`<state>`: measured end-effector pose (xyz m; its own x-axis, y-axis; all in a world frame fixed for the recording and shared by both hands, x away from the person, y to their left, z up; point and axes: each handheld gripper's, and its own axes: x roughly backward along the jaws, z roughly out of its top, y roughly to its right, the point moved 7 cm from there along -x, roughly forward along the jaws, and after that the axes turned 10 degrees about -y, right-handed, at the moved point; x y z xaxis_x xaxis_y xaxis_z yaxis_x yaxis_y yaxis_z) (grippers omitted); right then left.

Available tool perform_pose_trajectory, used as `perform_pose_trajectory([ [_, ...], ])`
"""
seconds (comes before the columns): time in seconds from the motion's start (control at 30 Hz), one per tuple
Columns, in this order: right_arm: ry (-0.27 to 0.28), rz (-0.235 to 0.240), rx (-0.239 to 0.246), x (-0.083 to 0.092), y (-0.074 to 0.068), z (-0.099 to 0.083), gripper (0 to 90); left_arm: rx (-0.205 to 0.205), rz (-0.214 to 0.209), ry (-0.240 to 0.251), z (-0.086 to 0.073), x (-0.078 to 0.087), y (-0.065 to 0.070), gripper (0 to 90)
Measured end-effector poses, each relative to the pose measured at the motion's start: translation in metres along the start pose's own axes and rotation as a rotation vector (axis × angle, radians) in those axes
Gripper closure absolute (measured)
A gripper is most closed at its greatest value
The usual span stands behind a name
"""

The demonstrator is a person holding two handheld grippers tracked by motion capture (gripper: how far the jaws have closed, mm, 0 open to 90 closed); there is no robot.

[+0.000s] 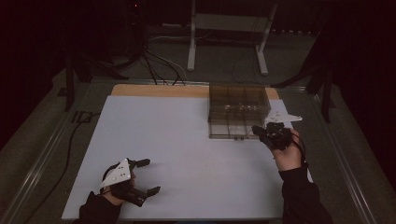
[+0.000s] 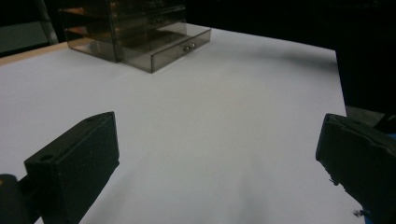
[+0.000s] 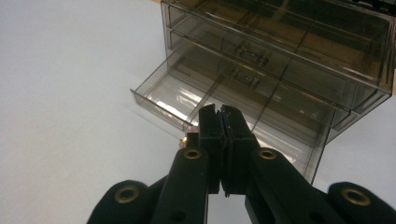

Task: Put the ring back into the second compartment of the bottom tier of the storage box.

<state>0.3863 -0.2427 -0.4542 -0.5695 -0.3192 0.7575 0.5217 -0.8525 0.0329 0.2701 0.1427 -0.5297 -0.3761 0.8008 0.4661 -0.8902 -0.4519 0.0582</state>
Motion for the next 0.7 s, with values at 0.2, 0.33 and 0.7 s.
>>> perform_pose_trajectory([
  [0.2, 0.001, 0.000, -0.001, -0.003, 0.002, 0.007, 88.3, 0.002, 0.000, 0.001, 0.000, 0.000, 0.000, 0.6],
  [0.33, 0.001, 0.000, -0.005, -0.005, 0.004, 0.011, 88.3, 0.000, -0.001, -0.002, 0.000, 0.000, 0.000, 0.6],
  [0.7, -0.016, 0.007, -0.014, -0.016, 0.008, 0.018, 88.3, 0.002, 0.000, 0.002, 0.000, 0.000, 0.000, 0.6],
])
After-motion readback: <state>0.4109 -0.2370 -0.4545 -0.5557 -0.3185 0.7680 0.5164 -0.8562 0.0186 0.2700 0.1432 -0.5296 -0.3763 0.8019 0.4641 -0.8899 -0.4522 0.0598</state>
